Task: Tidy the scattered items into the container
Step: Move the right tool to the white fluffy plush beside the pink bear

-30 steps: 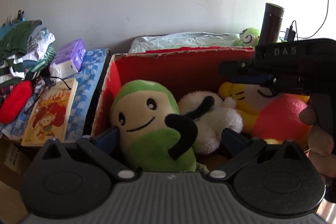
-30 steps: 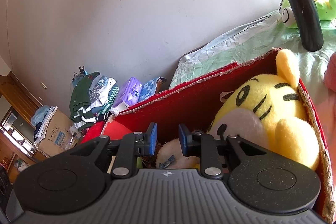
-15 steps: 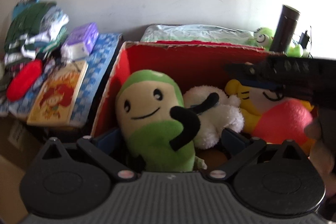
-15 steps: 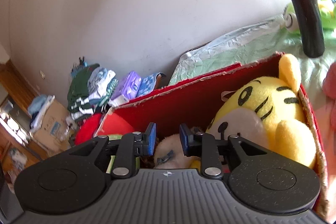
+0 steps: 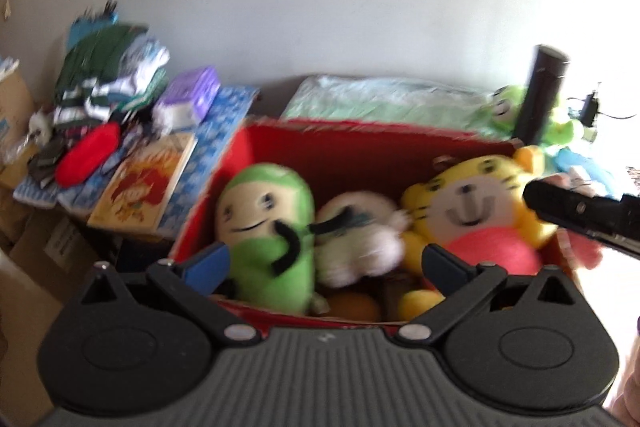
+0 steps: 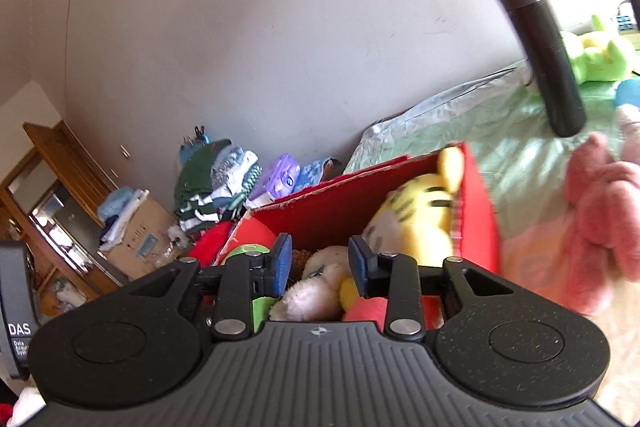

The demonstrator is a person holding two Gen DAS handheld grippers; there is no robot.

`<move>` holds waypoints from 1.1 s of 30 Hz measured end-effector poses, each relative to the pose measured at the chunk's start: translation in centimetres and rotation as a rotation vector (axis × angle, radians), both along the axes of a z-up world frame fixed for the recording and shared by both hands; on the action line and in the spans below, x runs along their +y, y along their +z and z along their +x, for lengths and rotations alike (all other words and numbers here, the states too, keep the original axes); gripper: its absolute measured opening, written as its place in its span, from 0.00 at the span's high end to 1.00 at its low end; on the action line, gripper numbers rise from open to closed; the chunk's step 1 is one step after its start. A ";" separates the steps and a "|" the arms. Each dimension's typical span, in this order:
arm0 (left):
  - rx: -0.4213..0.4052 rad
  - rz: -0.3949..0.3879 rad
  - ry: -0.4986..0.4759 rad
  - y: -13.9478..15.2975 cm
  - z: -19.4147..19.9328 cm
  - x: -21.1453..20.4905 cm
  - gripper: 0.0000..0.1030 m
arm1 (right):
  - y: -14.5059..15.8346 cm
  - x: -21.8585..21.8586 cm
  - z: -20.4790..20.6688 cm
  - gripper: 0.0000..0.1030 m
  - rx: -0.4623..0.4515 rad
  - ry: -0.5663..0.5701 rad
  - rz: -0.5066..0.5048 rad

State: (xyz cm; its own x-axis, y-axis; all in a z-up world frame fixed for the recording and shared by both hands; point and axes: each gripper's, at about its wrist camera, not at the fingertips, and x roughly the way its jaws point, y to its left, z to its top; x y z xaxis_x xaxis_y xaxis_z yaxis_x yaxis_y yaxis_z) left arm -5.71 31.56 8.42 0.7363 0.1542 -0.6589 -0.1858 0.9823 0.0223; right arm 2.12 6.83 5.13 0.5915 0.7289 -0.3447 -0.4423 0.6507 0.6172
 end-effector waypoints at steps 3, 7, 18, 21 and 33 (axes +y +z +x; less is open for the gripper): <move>-0.039 0.003 -0.059 0.5 -0.7 -3.1 0.01 | 0.0 -3.0 -0.6 0.65 0.005 -0.017 0.031; -0.072 -0.035 -0.179 0.5 -1.1 -7.2 0.01 | -0.4 -7.7 -1.4 0.64 0.025 -0.080 0.043; -0.038 -0.142 -0.563 -3.3 -0.5 -20.4 0.01 | -5.7 -19.5 -2.0 0.57 0.243 -0.329 0.055; 0.022 -0.178 -0.589 -5.4 0.6 -22.3 0.01 | -6.8 -21.2 -2.0 0.56 0.279 -0.359 0.044; 0.136 -0.162 -0.568 -10.3 3.4 -23.7 0.01 | -8.0 -20.8 2.0 0.56 0.308 -0.276 0.032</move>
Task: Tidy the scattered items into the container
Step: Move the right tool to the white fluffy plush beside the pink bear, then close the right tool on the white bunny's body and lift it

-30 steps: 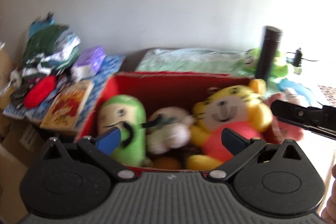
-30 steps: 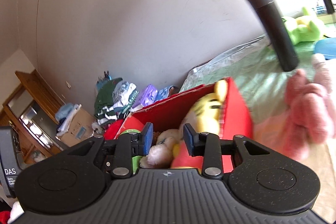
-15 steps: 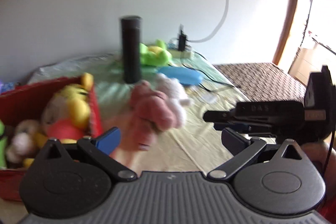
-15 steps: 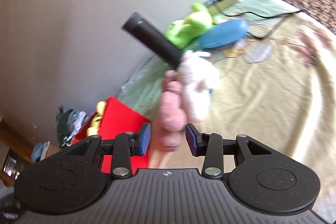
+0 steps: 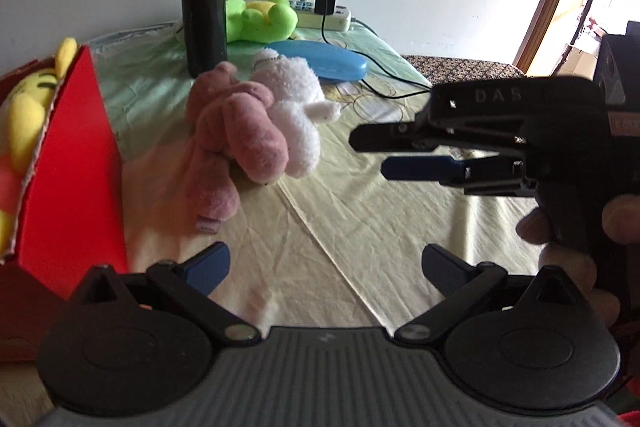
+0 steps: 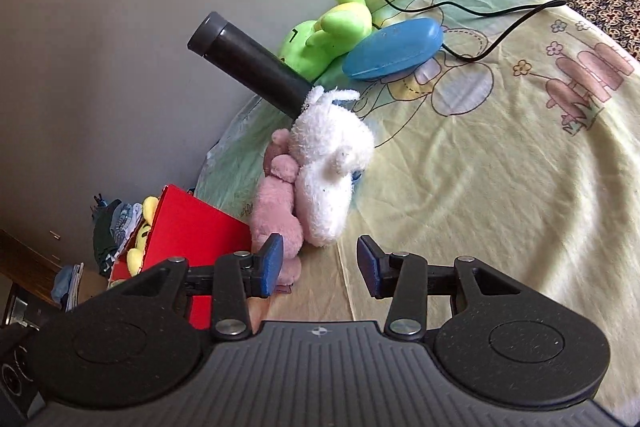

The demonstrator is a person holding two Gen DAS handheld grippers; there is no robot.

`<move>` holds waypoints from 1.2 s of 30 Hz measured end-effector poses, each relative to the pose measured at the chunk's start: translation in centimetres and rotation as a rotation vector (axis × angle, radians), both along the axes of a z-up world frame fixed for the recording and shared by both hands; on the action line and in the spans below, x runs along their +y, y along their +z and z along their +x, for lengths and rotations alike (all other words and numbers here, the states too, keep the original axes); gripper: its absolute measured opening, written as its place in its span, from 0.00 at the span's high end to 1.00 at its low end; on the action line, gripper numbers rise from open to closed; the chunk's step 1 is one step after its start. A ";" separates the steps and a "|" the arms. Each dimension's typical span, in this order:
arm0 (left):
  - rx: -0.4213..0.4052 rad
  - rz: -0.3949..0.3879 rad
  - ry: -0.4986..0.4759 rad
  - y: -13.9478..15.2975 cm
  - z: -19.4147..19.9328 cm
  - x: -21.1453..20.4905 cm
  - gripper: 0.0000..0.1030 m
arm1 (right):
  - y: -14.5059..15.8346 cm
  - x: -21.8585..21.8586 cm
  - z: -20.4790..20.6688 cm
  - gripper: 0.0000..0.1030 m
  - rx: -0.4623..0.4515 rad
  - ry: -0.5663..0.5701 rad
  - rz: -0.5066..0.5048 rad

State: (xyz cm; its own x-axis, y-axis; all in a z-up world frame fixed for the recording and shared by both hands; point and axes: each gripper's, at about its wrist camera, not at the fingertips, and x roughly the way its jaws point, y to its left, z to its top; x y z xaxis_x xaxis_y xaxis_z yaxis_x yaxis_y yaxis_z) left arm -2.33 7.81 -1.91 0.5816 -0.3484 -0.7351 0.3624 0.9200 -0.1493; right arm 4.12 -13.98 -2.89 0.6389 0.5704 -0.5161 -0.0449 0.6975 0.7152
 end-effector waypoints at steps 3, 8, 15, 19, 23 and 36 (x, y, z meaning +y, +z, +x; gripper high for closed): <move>0.015 -0.005 0.013 -0.5 0.5 0.3 0.01 | -0.6 0.7 1.9 0.53 0.019 0.019 0.008; 0.021 -0.006 0.026 -1.0 2.0 0.4 0.01 | -1.6 2.0 4.9 0.53 0.042 0.063 0.005; 0.073 -0.013 0.028 -2.2 2.9 0.1 0.01 | -3.3 2.8 6.3 0.77 0.081 0.114 -0.022; 0.068 -0.014 0.035 -2.0 2.8 0.2 0.01 | -3.1 1.3 5.8 0.81 0.079 0.098 0.043; 0.039 -0.022 0.035 -1.1 2.1 0.2 0.01 | -1.6 0.7 4.3 0.82 0.030 0.115 0.000; -0.030 -0.115 -0.025 0.7 -1.5 0.6 0.01 | 0.7 -2.3 -5.7 0.82 -0.024 0.184 -0.251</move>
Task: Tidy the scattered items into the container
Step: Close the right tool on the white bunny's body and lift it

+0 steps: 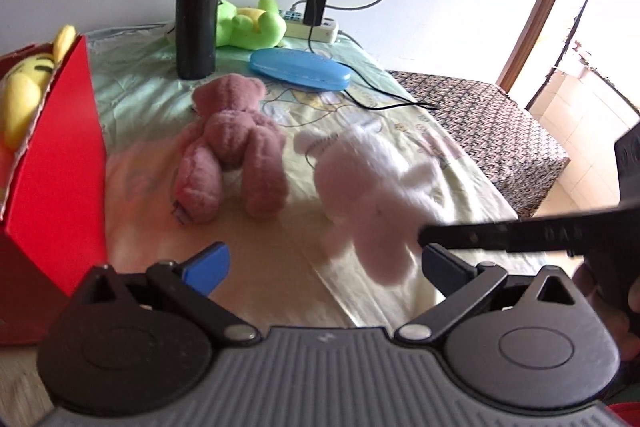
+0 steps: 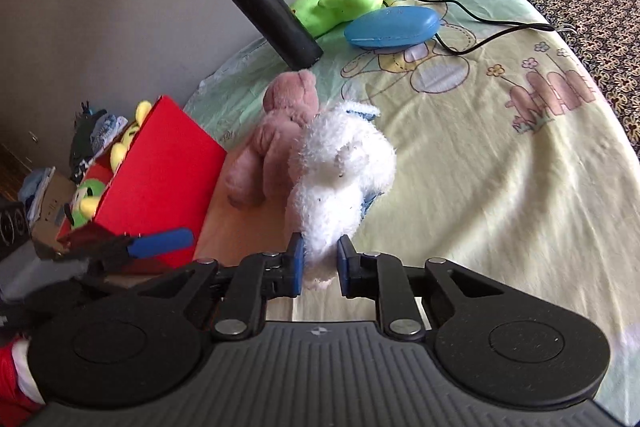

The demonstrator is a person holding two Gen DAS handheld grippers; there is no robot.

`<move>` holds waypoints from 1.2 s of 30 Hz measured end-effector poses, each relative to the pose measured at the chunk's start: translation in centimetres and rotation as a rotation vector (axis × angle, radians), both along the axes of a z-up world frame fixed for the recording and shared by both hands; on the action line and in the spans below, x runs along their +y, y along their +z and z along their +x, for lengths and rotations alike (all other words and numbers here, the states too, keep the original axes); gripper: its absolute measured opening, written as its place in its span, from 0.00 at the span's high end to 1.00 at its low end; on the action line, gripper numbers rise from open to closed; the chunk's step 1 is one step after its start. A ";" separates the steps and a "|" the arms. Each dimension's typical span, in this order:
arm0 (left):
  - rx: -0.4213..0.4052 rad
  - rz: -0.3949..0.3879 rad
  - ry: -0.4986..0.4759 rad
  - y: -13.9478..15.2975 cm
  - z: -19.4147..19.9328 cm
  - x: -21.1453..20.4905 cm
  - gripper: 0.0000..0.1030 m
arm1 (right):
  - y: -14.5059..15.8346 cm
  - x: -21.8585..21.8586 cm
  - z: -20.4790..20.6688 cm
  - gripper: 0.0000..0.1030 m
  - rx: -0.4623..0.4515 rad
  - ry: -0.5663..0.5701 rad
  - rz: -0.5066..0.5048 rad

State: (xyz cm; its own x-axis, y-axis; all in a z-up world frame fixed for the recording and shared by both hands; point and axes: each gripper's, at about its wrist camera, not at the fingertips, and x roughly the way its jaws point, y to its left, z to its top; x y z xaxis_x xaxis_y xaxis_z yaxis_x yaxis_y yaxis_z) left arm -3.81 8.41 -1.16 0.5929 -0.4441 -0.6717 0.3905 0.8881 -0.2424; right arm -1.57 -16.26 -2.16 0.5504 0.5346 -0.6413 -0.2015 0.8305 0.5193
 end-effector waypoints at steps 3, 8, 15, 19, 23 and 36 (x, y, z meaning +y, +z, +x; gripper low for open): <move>-0.004 -0.026 -0.025 0.0 -0.5 -0.2 0.01 | 0.3 -0.3 -2.2 0.82 0.008 0.034 -0.040; 0.022 -0.017 -0.021 -0.6 -0.6 -0.3 0.01 | 1.0 -0.1 -4.7 0.80 0.007 0.098 -0.103; 0.057 -0.011 0.034 -1.1 -0.6 1.2 0.01 | 1.7 -1.9 -4.3 0.74 0.016 -0.016 0.118; 0.061 -0.012 0.038 -1.2 -1.0 2.0 0.01 | 0.7 -3.3 -3.0 0.74 0.052 -0.192 0.165; 0.021 -0.028 -0.016 -0.4 -1.8 2.0 0.01 | -1.2 -4.2 -1.6 0.74 0.136 -0.284 0.281; 0.074 -0.052 -0.011 -1.3 -1.4 3.0 0.01 | -1.6 2.8 -0.2 0.78 0.178 -0.087 0.403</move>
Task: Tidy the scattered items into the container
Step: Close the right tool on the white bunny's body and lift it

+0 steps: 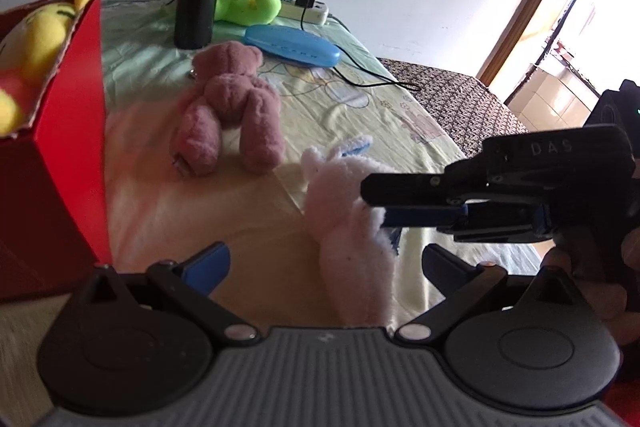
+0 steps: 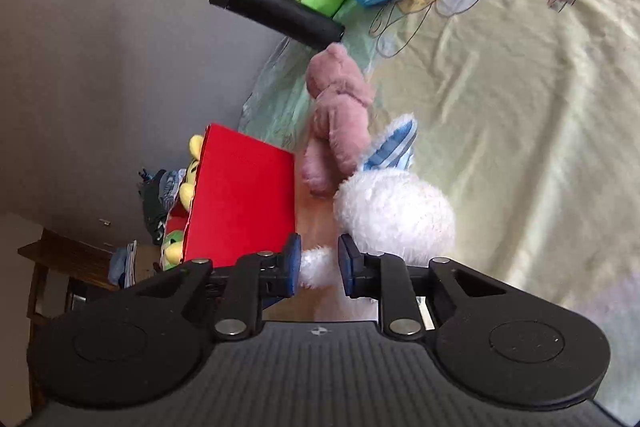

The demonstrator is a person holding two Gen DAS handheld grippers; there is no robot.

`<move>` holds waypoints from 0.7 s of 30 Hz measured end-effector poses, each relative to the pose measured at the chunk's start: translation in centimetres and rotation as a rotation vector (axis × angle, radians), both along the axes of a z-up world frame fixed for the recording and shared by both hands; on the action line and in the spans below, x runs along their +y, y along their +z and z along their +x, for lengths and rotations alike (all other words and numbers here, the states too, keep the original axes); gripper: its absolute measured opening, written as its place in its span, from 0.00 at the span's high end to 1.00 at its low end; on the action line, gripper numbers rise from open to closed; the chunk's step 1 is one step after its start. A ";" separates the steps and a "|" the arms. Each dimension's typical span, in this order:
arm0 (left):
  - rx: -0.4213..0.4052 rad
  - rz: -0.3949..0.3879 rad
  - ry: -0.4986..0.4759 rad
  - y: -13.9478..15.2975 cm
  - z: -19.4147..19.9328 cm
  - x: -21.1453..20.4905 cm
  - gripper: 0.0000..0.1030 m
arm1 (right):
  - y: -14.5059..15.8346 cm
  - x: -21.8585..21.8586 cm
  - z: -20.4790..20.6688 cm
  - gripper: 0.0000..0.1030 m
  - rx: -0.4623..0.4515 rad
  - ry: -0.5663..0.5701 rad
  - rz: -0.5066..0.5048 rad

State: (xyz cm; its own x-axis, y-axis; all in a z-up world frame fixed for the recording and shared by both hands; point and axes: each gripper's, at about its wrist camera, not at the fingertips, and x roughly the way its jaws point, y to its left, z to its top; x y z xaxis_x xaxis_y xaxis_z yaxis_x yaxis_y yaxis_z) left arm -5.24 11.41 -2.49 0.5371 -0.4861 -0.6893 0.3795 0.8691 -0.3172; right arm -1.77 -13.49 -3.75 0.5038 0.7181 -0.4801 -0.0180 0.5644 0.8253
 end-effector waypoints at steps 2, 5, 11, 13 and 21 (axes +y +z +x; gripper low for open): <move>0.018 0.002 0.009 -0.3 0.1 0.2 0.01 | -0.1 1.2 0.2 0.78 -0.004 0.026 -0.016; 0.035 0.000 0.017 -0.6 0.2 0.5 0.01 | 0.7 2.2 0.4 0.76 -0.039 0.064 -0.057; 0.039 -0.007 0.032 -0.7 0.3 0.8 0.01 | 2.3 1.3 0.0 0.72 -0.138 0.023 -0.054; 0.037 -0.007 0.030 -0.7 0.4 0.7 0.01 | 2.1 0.2 0.0 0.72 -0.136 -0.042 -0.056; 0.060 0.001 0.020 -1.3 1.5 0.1 0.01 | -0.9 -0.7 0.4 0.68 0.004 -0.087 -0.055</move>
